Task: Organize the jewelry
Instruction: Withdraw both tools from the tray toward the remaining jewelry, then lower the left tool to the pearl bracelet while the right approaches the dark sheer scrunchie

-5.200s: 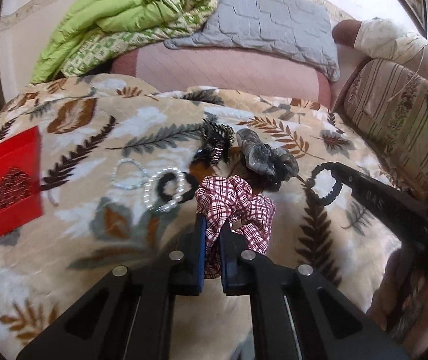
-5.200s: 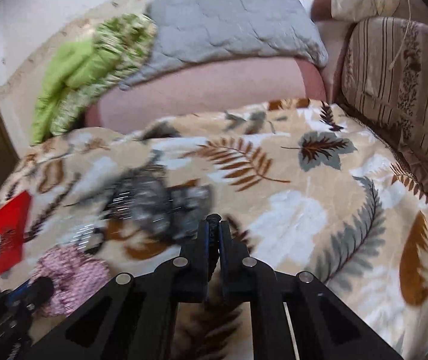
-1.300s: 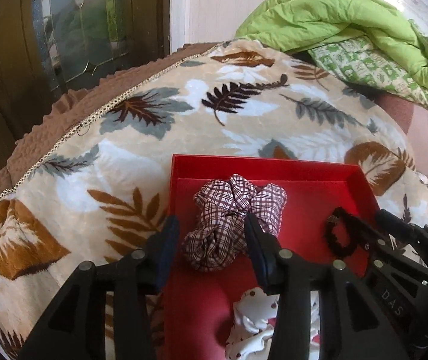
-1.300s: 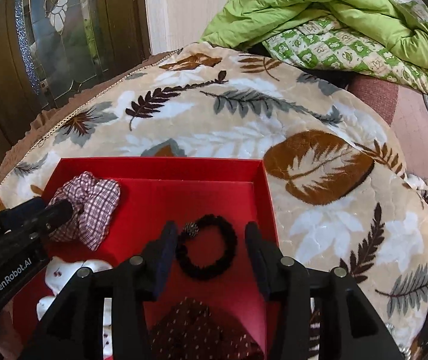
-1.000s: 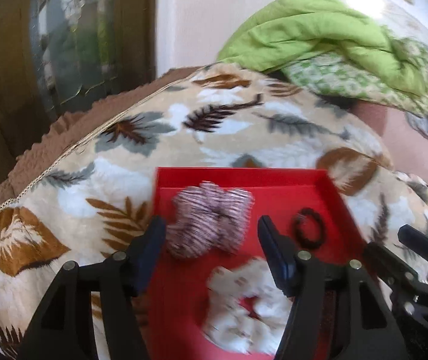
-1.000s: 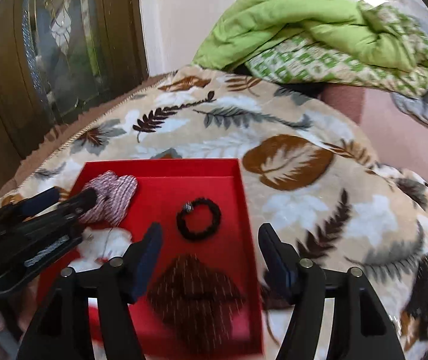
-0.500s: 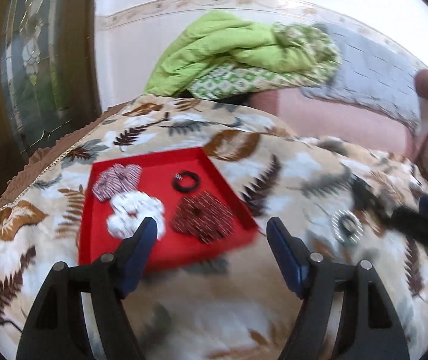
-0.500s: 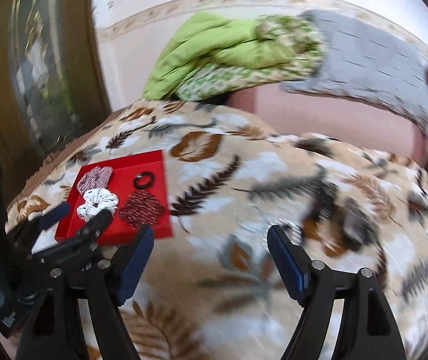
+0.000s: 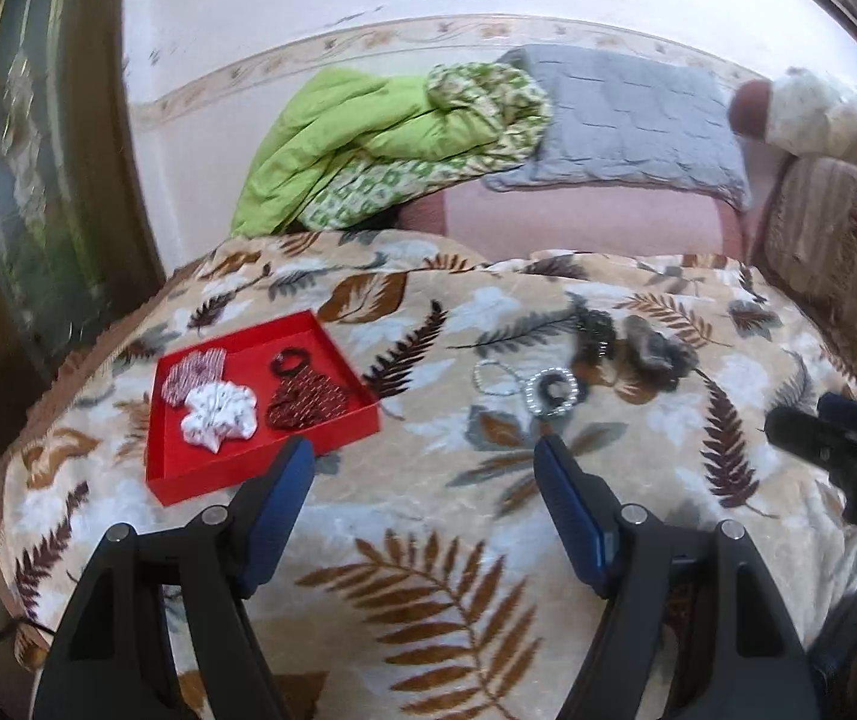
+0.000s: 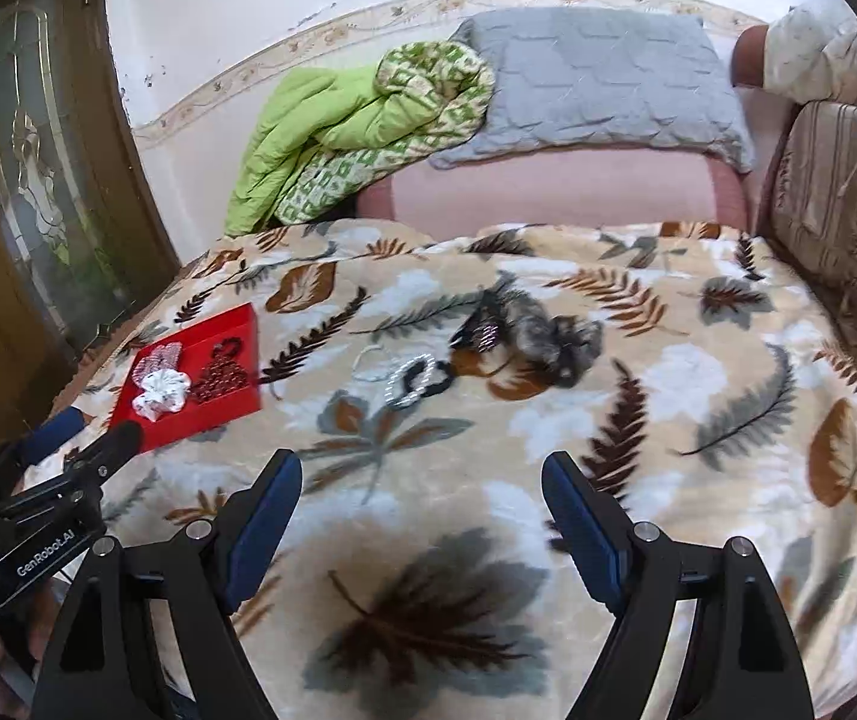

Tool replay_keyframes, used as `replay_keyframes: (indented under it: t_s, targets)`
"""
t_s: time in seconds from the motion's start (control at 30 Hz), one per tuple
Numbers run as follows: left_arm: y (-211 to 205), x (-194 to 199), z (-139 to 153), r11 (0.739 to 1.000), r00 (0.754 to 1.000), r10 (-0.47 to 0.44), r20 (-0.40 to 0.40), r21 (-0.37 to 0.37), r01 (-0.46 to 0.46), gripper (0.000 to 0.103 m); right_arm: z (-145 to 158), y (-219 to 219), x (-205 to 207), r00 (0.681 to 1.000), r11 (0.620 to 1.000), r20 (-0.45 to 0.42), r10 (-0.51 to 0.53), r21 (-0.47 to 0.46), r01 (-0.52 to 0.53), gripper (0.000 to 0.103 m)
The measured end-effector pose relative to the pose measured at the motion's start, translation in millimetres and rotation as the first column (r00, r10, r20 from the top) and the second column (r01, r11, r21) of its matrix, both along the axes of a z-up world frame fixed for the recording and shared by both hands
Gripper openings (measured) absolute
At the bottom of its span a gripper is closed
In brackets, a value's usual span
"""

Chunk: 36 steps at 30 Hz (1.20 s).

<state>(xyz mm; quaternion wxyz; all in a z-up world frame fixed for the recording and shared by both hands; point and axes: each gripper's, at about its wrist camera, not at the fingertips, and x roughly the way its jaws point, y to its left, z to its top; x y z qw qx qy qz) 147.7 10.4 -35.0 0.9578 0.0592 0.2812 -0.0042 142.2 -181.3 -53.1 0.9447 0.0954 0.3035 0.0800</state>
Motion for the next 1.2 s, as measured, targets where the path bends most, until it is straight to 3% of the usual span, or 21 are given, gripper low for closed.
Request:
replay_keyframes:
  t_s: [0.2,0.33,0.7,0.8,0.87,1.03,1.2]
  targets:
    - [-26,26,-4,0.999,0.998,-0.046,-0.050,-0.019,0.045,0.075,22,-31,13,0.998,1.000,0.057,-0.029,0.003,0.029,0.085]
    - [-36,56,-17,0.999,0.996,-0.050,-0.074,-0.012,0.049,0.075,26,-47,46,0.998,1.000,0.056,-0.015,0.004,0.015,0.081]
    - [-51,169,-89,0.998,0.969,-0.045,-0.243,-0.063,0.031,0.073,-20,-74,181,0.996,0.998,-0.080,-0.050,0.028,0.053,0.076]
    - [-59,192,-108,0.997,0.963,-0.064,-0.261,-0.057,0.051,0.068,-44,-82,193,0.991,0.994,-0.100,-0.088,0.048,0.094,0.074]
    - [-60,205,-120,0.996,0.957,-0.070,-0.281,-0.074,0.051,0.060,-59,-85,202,0.984,0.991,-0.143,-0.111,0.063,0.121,0.066]
    - [-55,226,-143,0.991,0.937,-0.075,-0.340,-0.131,0.031,0.043,-57,-80,209,0.988,0.996,-0.130,-0.083,0.006,0.084,0.065]
    - [-60,235,-146,0.986,0.933,-0.100,-0.347,-0.162,0.046,0.041,-63,-83,215,0.984,0.995,-0.148,-0.095,-0.002,0.096,0.065]
